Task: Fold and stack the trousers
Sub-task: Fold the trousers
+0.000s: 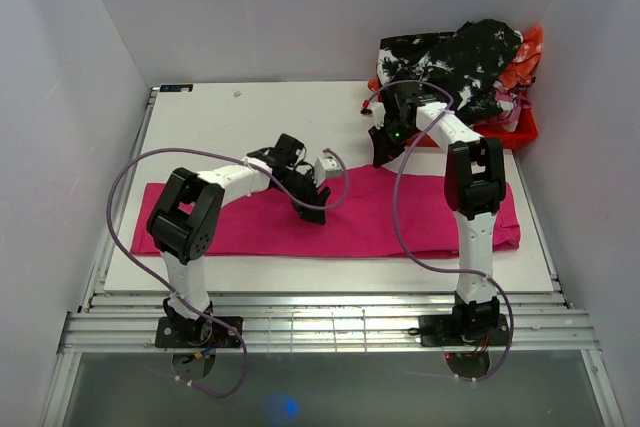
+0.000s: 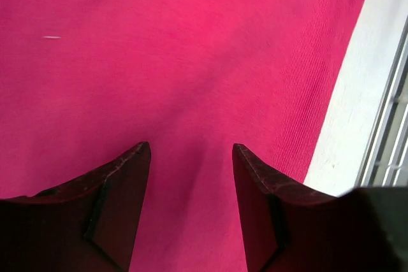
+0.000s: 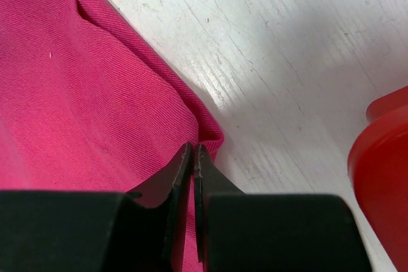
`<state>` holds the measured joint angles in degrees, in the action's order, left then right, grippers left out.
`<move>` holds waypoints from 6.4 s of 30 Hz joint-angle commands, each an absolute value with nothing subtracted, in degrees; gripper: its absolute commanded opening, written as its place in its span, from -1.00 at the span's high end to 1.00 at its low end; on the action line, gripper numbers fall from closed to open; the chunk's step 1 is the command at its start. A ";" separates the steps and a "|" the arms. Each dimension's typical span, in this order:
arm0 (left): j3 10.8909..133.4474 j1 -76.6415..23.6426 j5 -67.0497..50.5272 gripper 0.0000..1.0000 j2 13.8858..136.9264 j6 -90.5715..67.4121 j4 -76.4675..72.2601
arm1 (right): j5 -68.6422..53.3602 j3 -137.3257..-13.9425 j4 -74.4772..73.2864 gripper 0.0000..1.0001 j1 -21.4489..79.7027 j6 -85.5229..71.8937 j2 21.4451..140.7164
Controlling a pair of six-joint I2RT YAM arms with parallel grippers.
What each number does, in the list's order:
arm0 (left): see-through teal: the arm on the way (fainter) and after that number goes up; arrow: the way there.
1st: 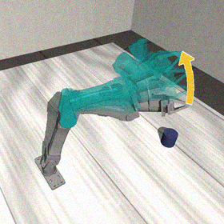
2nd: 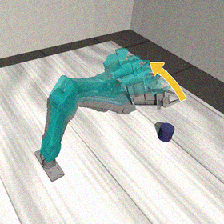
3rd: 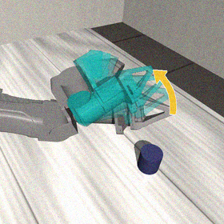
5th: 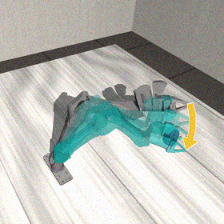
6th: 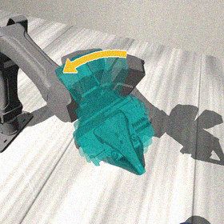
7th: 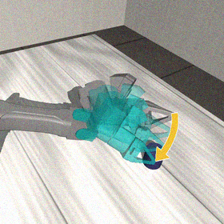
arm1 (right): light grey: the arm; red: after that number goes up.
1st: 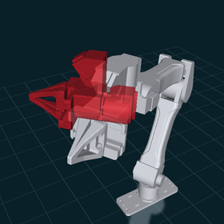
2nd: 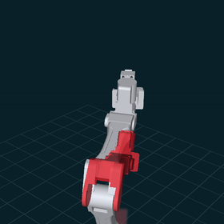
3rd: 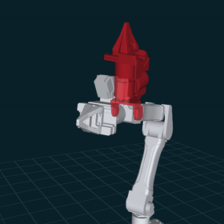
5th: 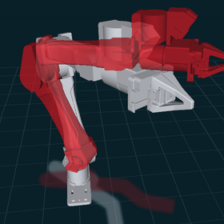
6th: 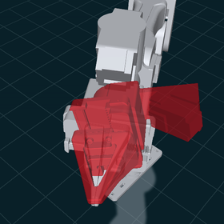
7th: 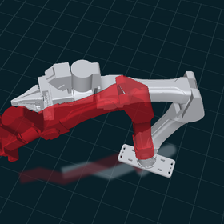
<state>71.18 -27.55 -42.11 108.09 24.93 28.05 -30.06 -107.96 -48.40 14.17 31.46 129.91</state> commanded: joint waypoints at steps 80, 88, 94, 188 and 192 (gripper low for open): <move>79.64 -28.56 -45.00 -0.66 116.37 -36.39 0.53 | -7.48 -44.83 5.08 0.84 25.13 45.00 85.26; 79.88 -31.02 -44.82 -0.64 117.24 -37.44 -7.82 | -3.96 -37.97 10.28 0.84 28.48 48.96 80.86; 81.38 -31.64 -44.56 -0.58 115.76 -34.73 -8.53 | -3.25 -36.74 9.76 0.84 29.09 48.96 79.81; 95.09 -36.30 -48.43 -0.53 137.27 -50.70 -27.06 | -2.46 -26.72 -26.89 0.54 14.06 46.93 71.81; 97.64 -36.21 -49.04 -0.47 140.35 -55.71 -32.07 | -1.68 -27.16 -27.77 0.55 13.98 47.19 71.72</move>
<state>95.50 -36.21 -48.56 138.19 -51.33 -27.38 -0.16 -29.67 -19.16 14.20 47.22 68.79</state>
